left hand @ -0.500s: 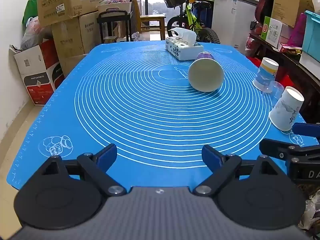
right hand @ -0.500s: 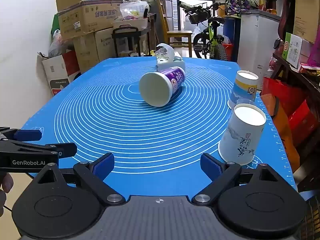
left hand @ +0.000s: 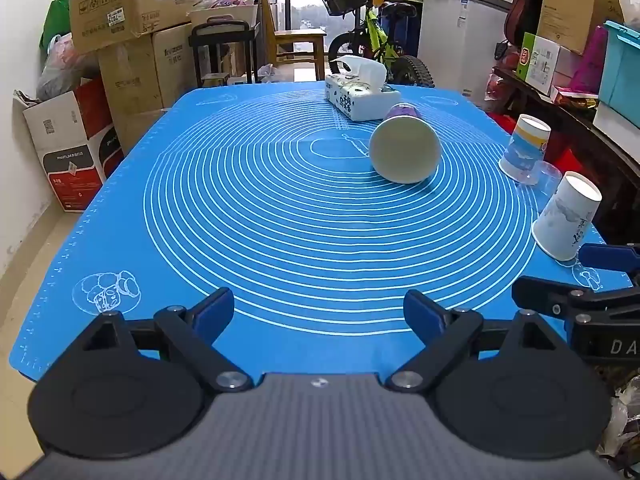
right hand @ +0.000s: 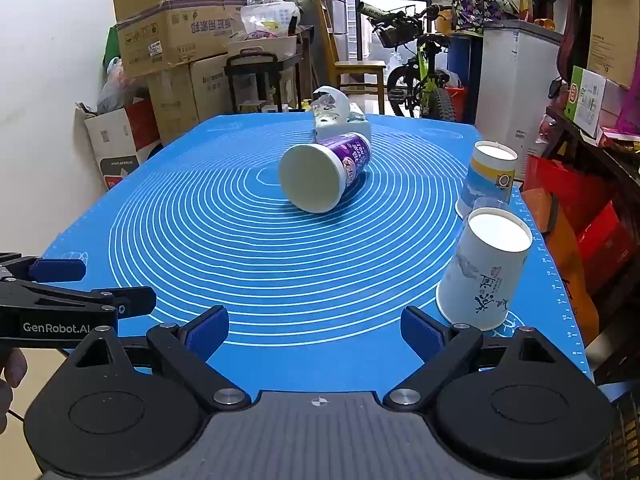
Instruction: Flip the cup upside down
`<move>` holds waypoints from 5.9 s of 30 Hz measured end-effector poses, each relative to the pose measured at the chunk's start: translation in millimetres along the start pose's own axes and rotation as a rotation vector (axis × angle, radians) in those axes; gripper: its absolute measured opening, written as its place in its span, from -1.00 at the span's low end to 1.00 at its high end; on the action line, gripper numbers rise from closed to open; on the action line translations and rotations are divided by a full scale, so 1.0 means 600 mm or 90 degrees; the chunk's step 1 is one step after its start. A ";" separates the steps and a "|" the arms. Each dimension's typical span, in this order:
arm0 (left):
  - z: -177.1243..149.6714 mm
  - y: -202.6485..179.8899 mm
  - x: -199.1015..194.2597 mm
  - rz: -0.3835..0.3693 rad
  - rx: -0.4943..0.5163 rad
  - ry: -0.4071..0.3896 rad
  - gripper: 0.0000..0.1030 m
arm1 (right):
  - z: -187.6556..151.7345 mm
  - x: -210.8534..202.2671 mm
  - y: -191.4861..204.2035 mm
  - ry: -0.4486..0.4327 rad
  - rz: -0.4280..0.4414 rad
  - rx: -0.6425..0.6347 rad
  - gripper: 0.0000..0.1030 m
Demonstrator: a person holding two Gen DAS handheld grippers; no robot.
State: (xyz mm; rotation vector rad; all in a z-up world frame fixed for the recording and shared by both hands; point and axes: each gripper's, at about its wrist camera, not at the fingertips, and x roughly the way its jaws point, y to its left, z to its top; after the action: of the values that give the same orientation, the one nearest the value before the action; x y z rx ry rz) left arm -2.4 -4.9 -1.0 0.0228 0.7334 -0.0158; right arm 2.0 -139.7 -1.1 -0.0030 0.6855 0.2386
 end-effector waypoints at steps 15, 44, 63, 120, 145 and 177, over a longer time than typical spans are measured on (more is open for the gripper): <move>0.003 -0.001 -0.005 -0.006 0.010 -0.004 0.77 | 0.001 -0.003 0.005 0.001 0.001 -0.002 0.81; 0.000 -0.001 -0.005 -0.007 0.013 -0.002 0.77 | 0.001 -0.004 0.000 -0.001 0.002 -0.002 0.81; -0.001 0.001 -0.004 -0.007 0.014 -0.002 0.77 | 0.000 -0.004 -0.001 0.002 0.003 -0.001 0.81; 0.255 -0.136 0.329 -0.081 0.030 0.116 0.50 | 0.229 0.178 -0.181 -0.014 -0.080 0.071 0.81; 0.157 -0.005 0.120 -0.028 0.003 0.077 0.44 | 0.152 0.130 -0.070 0.009 0.011 0.055 0.80; 0.072 0.043 0.112 0.020 -0.032 0.092 0.73 | 0.082 0.132 0.000 0.076 0.017 0.033 0.79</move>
State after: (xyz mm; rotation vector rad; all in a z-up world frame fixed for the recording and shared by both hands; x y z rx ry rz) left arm 77.3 19.3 -13.6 -0.0119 0.8768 0.0347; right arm 92.1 -118.8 -12.8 0.0417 0.8105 0.2473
